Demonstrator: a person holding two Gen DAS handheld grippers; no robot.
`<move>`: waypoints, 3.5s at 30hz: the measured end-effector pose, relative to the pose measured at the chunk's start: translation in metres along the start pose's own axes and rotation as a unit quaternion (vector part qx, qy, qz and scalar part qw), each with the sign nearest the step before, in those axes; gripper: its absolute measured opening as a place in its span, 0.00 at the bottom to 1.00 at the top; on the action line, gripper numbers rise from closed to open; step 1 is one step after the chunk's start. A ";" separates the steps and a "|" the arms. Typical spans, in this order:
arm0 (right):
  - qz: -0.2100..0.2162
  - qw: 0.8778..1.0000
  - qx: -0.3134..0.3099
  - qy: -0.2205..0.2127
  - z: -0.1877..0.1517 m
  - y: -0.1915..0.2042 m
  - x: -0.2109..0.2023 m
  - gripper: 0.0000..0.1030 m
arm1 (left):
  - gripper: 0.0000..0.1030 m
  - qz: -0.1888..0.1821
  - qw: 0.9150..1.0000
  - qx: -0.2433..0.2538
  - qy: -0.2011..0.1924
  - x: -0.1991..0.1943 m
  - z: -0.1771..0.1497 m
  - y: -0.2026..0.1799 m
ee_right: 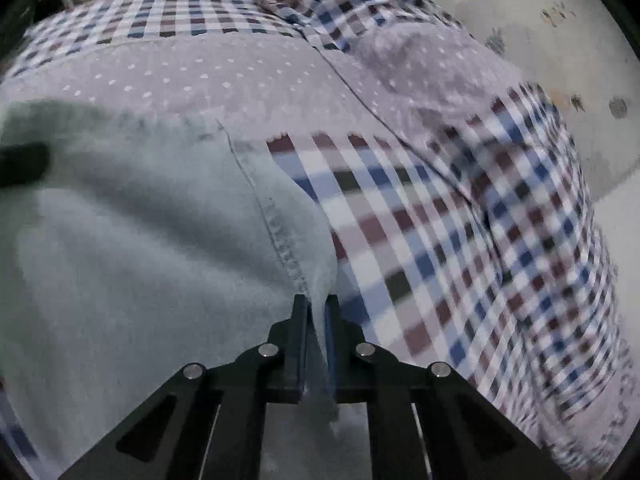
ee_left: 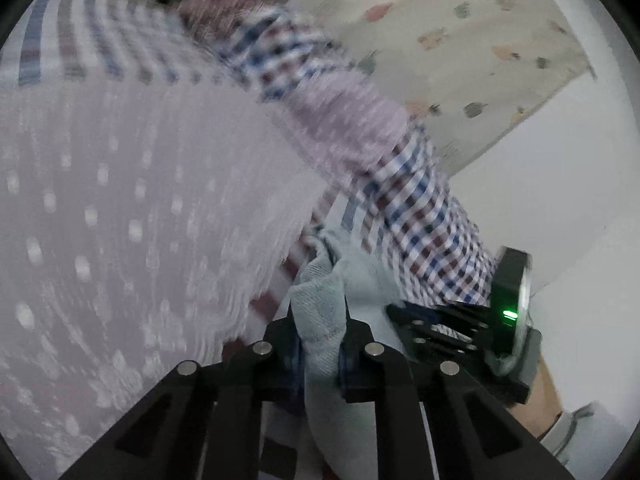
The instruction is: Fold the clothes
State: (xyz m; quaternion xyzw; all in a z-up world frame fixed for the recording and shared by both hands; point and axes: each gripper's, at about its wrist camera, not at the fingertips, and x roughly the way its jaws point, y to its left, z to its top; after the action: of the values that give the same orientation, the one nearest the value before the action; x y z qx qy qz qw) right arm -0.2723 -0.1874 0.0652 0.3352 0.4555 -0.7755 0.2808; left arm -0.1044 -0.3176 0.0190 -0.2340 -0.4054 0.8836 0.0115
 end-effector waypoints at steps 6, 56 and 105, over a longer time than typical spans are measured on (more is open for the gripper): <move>-0.032 0.999 0.022 0.023 0.011 0.015 0.043 0.13 | 0.17 0.053 0.995 -0.051 0.068 0.036 -0.003 0.032; -0.132 0.924 0.317 0.166 -0.488 -0.205 -0.116 0.51 | 0.16 0.074 0.993 -0.056 0.072 0.048 0.022 0.043; -0.130 0.868 0.474 -0.073 -0.558 0.176 -0.419 0.84 | 0.84 0.132 0.969 0.189 0.089 -0.304 -0.199 -0.039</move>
State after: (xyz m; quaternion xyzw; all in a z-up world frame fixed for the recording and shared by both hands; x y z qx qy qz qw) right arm 0.2640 0.2908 0.0979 0.3078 0.0506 -0.9500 0.0171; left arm 0.2438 -0.2131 0.0583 -0.3565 -0.1938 0.9136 -0.0251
